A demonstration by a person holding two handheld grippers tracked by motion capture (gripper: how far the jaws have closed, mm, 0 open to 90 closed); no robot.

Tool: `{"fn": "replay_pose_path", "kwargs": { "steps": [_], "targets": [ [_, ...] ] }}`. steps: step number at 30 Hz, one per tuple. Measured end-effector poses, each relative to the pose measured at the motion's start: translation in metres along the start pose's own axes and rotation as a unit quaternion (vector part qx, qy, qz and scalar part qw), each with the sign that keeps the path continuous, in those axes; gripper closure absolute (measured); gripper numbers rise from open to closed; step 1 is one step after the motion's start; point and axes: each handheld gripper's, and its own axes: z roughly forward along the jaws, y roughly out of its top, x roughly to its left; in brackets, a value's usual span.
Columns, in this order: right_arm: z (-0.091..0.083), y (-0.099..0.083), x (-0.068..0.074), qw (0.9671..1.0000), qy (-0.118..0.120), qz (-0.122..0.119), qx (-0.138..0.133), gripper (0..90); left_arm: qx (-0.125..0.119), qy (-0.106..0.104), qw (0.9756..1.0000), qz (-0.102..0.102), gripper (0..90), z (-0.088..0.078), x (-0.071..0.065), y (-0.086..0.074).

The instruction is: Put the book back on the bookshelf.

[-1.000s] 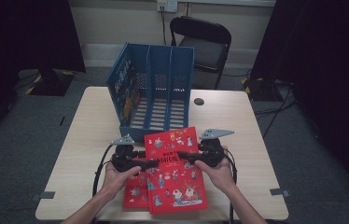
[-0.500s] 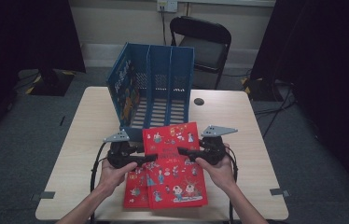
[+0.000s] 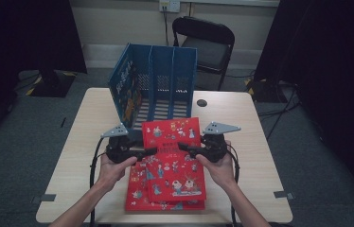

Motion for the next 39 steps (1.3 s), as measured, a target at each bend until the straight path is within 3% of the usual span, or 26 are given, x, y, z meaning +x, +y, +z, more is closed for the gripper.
{"fn": "replay_pose_path", "kwargs": {
  "steps": [5, 8, 12, 19, 25, 31, 33, 39],
  "targets": [
    [-0.002, 0.003, 0.002, 0.9999, 0.007, 0.0, -0.013, 54.0, -0.015, -0.001, 0.9997, 0.021, 43.4, -0.008, -0.006, 0.004],
    [-0.005, 0.0, 0.001, 0.9998, 0.016, 0.005, -0.013, 53.9, -0.027, -0.011, 0.9994, 0.017, 43.7, -0.01, -0.008, 0.002],
    [-0.005, 0.0, 0.002, 0.9999, 0.011, 0.006, -0.002, 53.8, -0.007, -0.025, 0.9996, 0.01, 41.8, -0.004, -0.004, 0.001],
    [-0.006, 0.0, 0.001, 0.9999, 0.006, 0.003, -0.012, 53.7, -0.025, -0.02, 0.9995, 0.006, 45.1, -0.003, -0.003, 0.006],
    [-0.009, 0.006, 0.008, 0.9984, 0.009, -0.022, -0.051, 57.1, -0.047, -0.001, 0.9975, 0.054, 48.0, -0.019, -0.016, 0.02],
    [-0.014, 0.004, 0.009, 0.9979, 0.031, -0.025, -0.051, 57.0, -0.058, -0.03, 0.9958, 0.064, 49.6, -0.028, -0.023, 0.01],
    [-0.017, 0.003, 0.012, 0.9977, 0.03, -0.032, -0.052, 57.0, -0.046, -0.035, 0.9958, 0.07, 51.7, -0.025, -0.024, 0.006],
    [-0.023, -0.001, 0.018, 0.997, 0.037, -0.043, -0.052, 58.8, -0.042, -0.047, 0.9944, 0.085, 52.0, -0.027, -0.03, 0.005]
  ]
}}
